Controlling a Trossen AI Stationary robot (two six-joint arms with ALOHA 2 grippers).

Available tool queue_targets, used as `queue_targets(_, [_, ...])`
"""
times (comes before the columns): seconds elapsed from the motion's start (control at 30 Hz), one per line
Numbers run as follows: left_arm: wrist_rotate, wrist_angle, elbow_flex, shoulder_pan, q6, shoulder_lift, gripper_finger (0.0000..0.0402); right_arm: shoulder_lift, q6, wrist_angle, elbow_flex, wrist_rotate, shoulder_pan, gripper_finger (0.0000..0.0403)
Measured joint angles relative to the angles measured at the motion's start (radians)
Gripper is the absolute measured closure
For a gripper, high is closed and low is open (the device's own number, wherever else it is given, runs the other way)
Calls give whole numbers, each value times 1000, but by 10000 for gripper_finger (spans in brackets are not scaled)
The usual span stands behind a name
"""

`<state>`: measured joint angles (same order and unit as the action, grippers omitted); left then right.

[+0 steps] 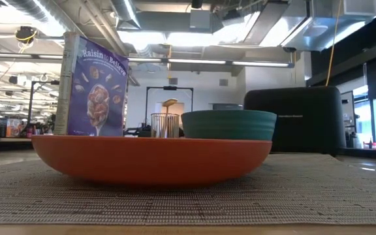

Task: Arrange a breakfast setting
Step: Put the red apple on the orange plate

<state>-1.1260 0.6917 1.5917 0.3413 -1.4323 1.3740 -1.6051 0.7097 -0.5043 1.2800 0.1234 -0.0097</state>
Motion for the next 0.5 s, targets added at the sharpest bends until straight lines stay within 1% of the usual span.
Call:
queue_targets(0.13, [12,1,0,2,0,3,113,0,0,7,0,-15,1,276])
queue_targets(0.23, [8,1,0,2,2,2,113,0,0,6,0,-25,1,292])
queue_targets(0.5, [9,2,0,9,3,9,113,0,0,8,-1,-17,1,392])
